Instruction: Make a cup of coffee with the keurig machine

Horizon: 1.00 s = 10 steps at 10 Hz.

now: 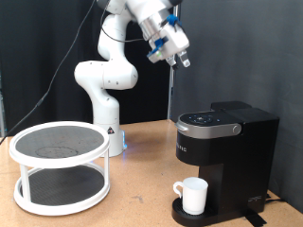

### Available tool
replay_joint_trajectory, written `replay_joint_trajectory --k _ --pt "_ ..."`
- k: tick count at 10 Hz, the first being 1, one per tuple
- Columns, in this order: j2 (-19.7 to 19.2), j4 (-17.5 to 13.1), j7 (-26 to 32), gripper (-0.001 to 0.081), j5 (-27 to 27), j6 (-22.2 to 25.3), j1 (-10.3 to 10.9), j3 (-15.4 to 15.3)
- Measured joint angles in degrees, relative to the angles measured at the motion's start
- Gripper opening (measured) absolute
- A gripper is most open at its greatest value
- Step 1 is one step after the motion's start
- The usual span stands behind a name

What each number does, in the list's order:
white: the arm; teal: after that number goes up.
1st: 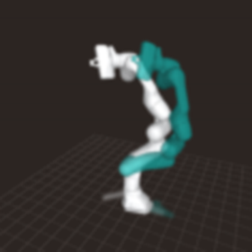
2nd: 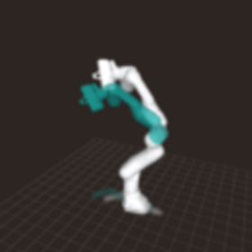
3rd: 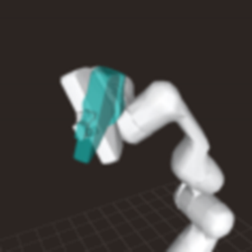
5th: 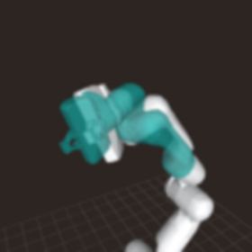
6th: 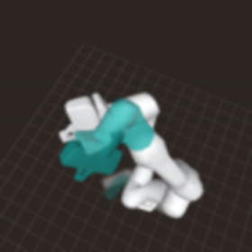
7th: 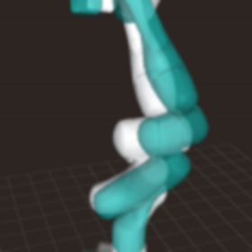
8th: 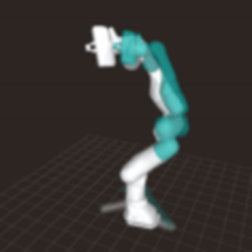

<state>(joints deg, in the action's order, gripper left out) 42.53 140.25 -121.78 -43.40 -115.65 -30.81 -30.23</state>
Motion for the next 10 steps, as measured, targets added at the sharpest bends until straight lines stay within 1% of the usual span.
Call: replay_joint_trajectory --k 1,2,3,4,5,6,7,8,10 --pt "-1.08 -2.57 -0.51 0.0734 5.57 0.69 -1.93 -2.5" --pt "-2.88 -5.42 -0.62 0.0734 10.72 2.89 -3.53 -4.5" --pt "-6.53 -9.1 -0.62 0.0734 14.72 5.58 -5.37 -5.94" --pt "-6.21 -8.54 -0.62 0.0734 13.16 4.28 -5.21 -5.87" --pt "-6.0 -8.21 -0.5 0.0734 12.87 3.46 -5.13 -6.01" --pt "-6.24 -8.66 -0.8 0.0734 13.92 3.22 -5.43 -6.84" --pt "-7.06 -9.91 -1.64 0.0734 16.06 3.2 -6.22 -8.55" --pt "-8.57 -11.9 -2.63 0.0734 18.56 3.4 -7.42 -10.71" --pt "-12.93 -16.21 -3.17 0.0734 21.65 3.6 -9.67 -14.2"
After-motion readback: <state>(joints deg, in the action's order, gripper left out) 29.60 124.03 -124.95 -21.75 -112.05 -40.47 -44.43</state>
